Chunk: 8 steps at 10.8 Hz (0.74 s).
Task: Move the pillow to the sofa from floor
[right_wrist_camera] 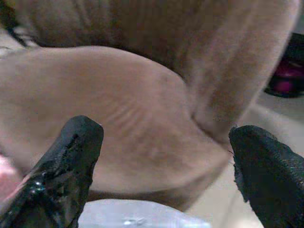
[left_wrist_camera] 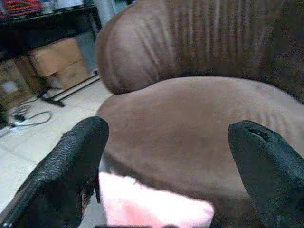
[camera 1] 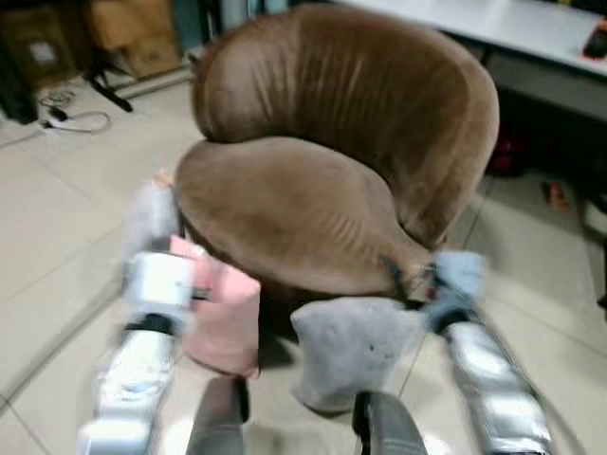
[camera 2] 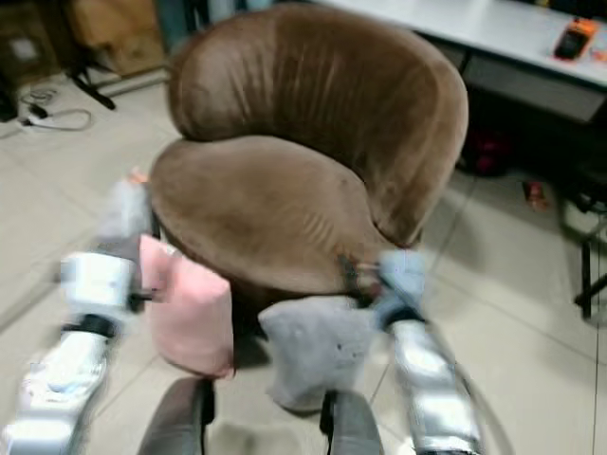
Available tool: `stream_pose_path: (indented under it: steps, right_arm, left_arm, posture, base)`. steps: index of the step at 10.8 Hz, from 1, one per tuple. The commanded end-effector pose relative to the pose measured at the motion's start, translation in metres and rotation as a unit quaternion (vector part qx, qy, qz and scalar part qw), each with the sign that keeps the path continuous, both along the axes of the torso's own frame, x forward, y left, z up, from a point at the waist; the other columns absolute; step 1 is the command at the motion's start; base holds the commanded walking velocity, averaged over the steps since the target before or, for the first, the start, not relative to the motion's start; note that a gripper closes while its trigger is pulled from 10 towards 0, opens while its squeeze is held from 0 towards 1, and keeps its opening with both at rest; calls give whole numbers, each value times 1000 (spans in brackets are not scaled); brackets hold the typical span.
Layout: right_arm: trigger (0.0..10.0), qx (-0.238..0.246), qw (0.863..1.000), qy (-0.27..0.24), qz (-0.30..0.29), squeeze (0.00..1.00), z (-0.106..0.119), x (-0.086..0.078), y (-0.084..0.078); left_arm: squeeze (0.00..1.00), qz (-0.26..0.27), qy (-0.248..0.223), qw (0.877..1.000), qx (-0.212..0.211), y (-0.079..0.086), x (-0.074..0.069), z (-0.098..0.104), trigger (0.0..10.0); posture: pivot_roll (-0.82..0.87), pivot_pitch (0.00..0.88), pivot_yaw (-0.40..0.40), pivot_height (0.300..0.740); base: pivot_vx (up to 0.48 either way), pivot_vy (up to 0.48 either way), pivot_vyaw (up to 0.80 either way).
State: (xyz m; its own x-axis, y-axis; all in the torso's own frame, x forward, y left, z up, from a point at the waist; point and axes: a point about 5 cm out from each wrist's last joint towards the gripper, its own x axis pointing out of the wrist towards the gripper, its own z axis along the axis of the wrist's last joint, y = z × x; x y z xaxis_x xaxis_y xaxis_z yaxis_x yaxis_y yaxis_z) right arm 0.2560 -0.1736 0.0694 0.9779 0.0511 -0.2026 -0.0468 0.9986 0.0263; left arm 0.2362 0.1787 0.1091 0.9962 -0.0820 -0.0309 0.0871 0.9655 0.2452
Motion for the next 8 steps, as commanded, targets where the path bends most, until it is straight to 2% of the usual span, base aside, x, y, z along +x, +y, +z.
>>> stream_pose_path:
  steps: [1, 2, 4, 5, 8]
  right_arm:
    - [10000, 7, 1000, -6, 5, 1000, 3, 3, 9]
    - [10000, 14, 1000, 1, 3, 1000, 1, 3, 9]
    - [10000, 27, 999, 18, 23, 1000, -1, 2, 10]
    - [10000, 42, 998, 15, 36, 1000, 0, 2, 13]
    - [10000, 35, 996, 32, 78, 1000, -5, 0, 19]
  left_arm:
    - [0, 13, -2, 1000, 12, 9, -1, 2, 10000]
    - [0, 12, -2, 1000, 12, 9, -1, 2, 10000]
    - [0, 11, 1, 1000, 13, 8, -1, 1, 10000]
    - [0, 4, 6, 1000, 18, 6, -1, 0, 10000]
    - [0, -8, 13, 1000, 24, 7, -2, -3, 10000]
  posture:
    - [45, 0, -62, 592]
    - [44, 0, -61, 592]
    - [39, 0, -58, 587]
    - [38, 0, -58, 567]
    - [33, 0, -54, 517]
  base:
    - [255, 0, 0]
    - [244, 0, 0]
    - [0, 0, 0]
    - [0, 0, 0]
    - [0, 0, 0]
